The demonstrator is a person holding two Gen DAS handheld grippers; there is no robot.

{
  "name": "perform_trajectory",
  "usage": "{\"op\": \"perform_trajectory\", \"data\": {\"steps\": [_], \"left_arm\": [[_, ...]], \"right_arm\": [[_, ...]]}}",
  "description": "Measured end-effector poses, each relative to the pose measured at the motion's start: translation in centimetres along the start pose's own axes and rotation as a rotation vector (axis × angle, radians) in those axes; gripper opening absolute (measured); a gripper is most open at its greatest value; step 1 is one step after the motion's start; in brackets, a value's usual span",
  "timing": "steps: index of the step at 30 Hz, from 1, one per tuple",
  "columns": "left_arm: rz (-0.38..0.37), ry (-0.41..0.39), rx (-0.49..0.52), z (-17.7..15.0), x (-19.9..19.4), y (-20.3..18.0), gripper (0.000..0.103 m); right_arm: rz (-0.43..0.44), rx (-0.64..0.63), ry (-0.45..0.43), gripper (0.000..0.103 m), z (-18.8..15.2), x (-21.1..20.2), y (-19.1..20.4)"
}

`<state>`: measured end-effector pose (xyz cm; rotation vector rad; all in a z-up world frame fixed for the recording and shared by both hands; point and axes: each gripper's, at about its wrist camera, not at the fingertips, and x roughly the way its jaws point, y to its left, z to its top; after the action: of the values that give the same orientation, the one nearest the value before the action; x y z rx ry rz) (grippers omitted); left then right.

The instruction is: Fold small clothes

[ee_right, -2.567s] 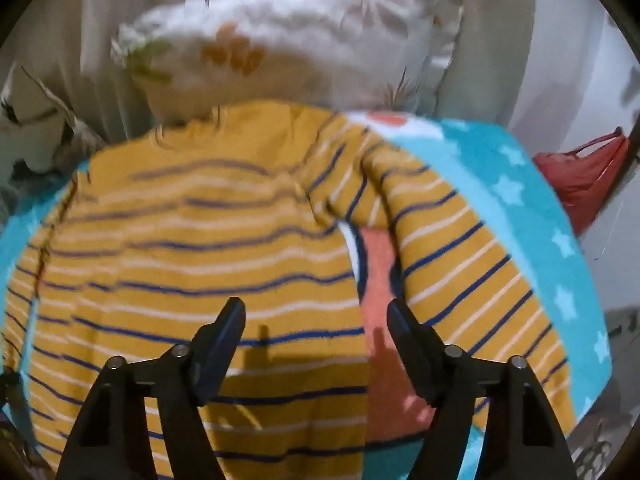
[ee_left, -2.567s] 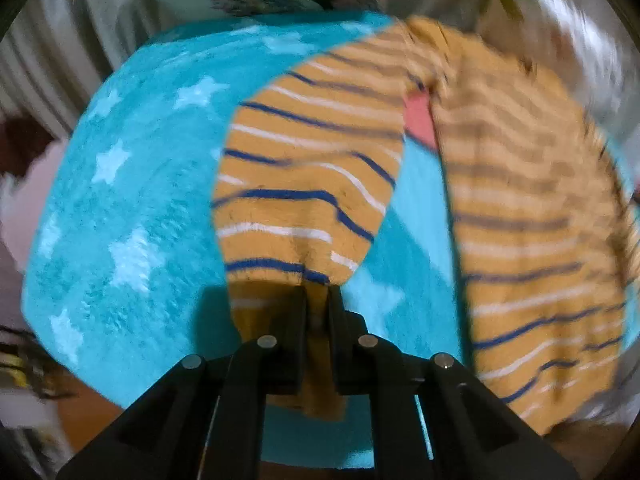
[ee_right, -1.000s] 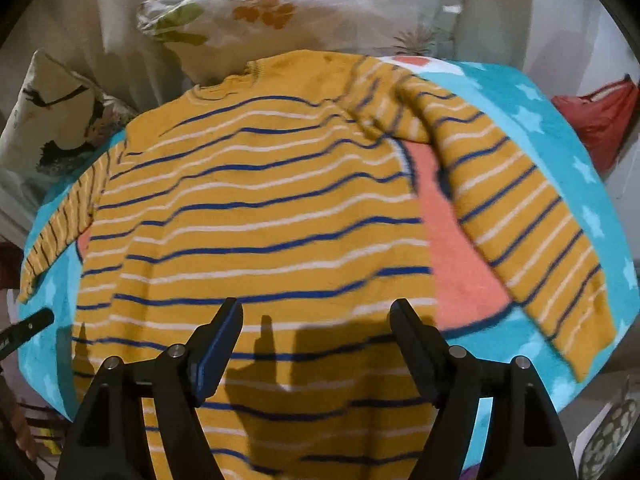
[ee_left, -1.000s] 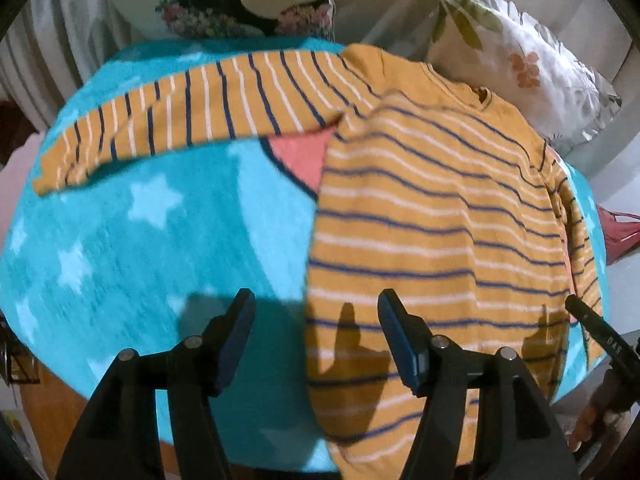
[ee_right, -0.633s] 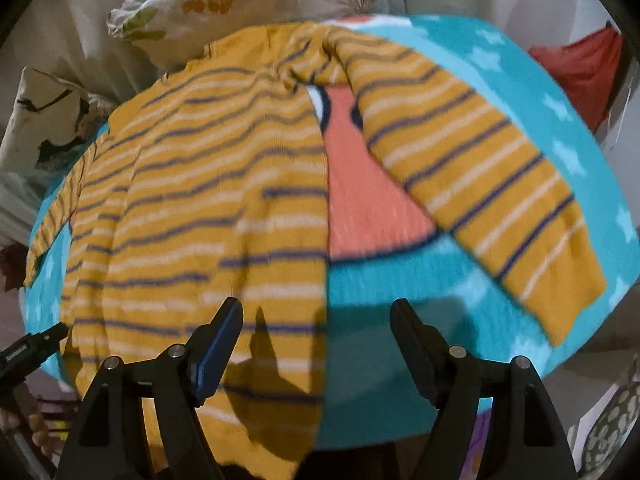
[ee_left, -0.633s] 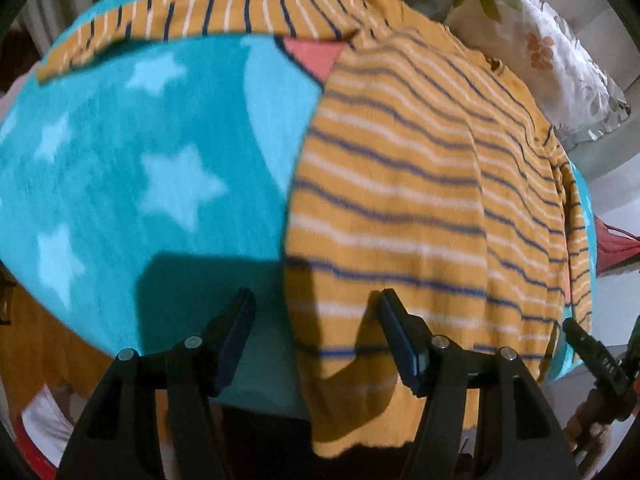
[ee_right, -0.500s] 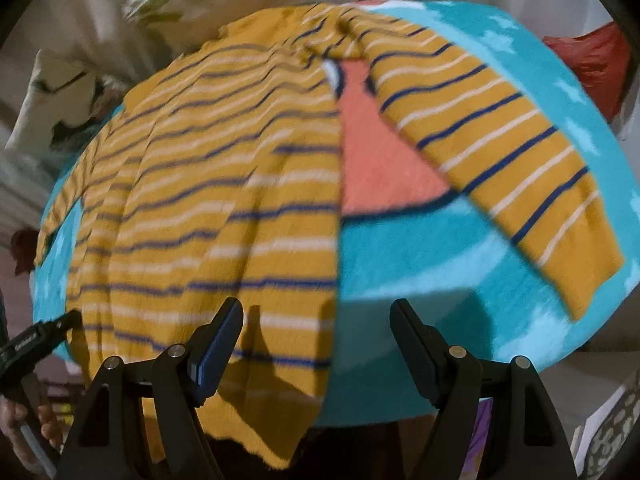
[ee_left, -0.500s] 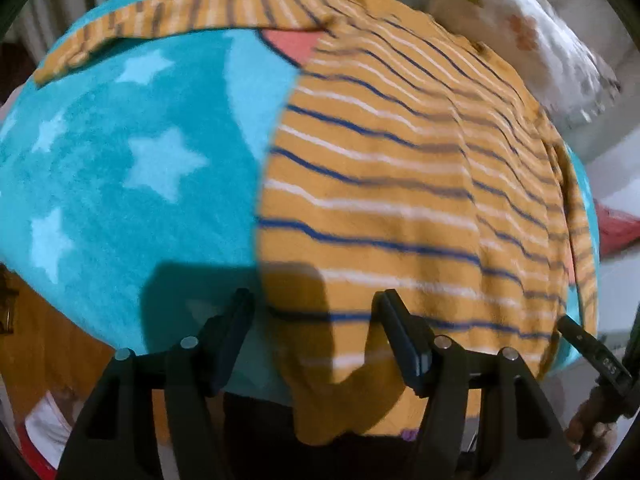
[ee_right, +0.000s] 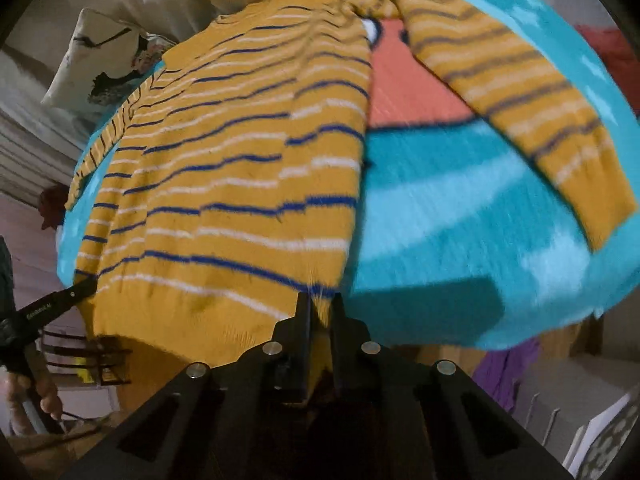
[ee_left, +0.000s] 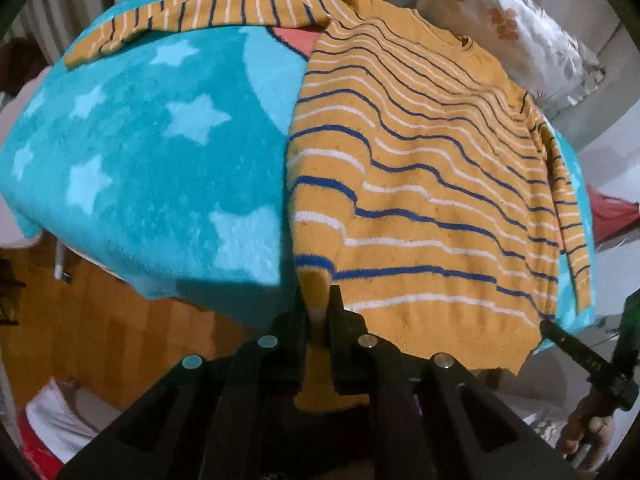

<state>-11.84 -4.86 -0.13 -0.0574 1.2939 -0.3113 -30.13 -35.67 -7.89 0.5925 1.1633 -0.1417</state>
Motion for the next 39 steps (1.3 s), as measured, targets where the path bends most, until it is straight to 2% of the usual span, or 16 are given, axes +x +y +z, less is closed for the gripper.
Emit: {"op": "perform_trajectory", "data": {"steps": [2, 6, 8, 13, 15, 17, 21, 27, 30, 39], "left_arm": [[0.005, -0.007, -0.022, 0.0, -0.6, 0.5, 0.016], [0.014, -0.058, -0.025, -0.1, -2.2, 0.8, 0.039], [0.025, -0.089, 0.007, 0.6, -2.9, 0.4, 0.046], [0.073, -0.162, 0.150, 2.2, -3.8, -3.1, 0.053], [0.079, -0.187, 0.205, 3.1, -4.0, -4.8, 0.055], [0.086, -0.210, 0.259, 4.0, -4.2, -6.8, 0.055], [0.123, -0.240, 0.331, 5.4, -4.2, -10.3, 0.057], [0.127, -0.215, 0.336, 6.0, -3.2, -12.7, 0.058], [0.113, -0.195, 0.338, 5.8, -2.9, -13.0, 0.067], [0.110, -0.175, 0.330, 6.0, -2.2, -14.0, 0.067]], "right_arm": [[0.035, 0.048, -0.020, 0.012, -0.1, -0.4, -0.9], [0.007, 0.088, -0.084, 0.014, 0.4, -2.2, -2.2], [-0.020, 0.133, -0.121, 0.028, 1.0, -3.0, -3.4], [-0.052, 0.222, -0.180, 0.030, 2.6, -4.5, -5.8], [-0.051, 0.214, -0.194, 0.034, 3.3, -4.8, -5.6], [-0.053, 0.190, -0.207, 0.043, 4.3, -4.6, -4.6], [-0.045, 0.151, -0.212, 0.045, 5.6, -4.0, -2.4], [-0.053, 0.077, -0.212, 0.049, 7.1, -3.3, -0.2], [-0.054, 0.052, -0.216, 0.051, 7.4, -3.0, 0.5], [-0.050, 0.066, -0.195, 0.052, 8.2, -1.7, 0.1]]}}
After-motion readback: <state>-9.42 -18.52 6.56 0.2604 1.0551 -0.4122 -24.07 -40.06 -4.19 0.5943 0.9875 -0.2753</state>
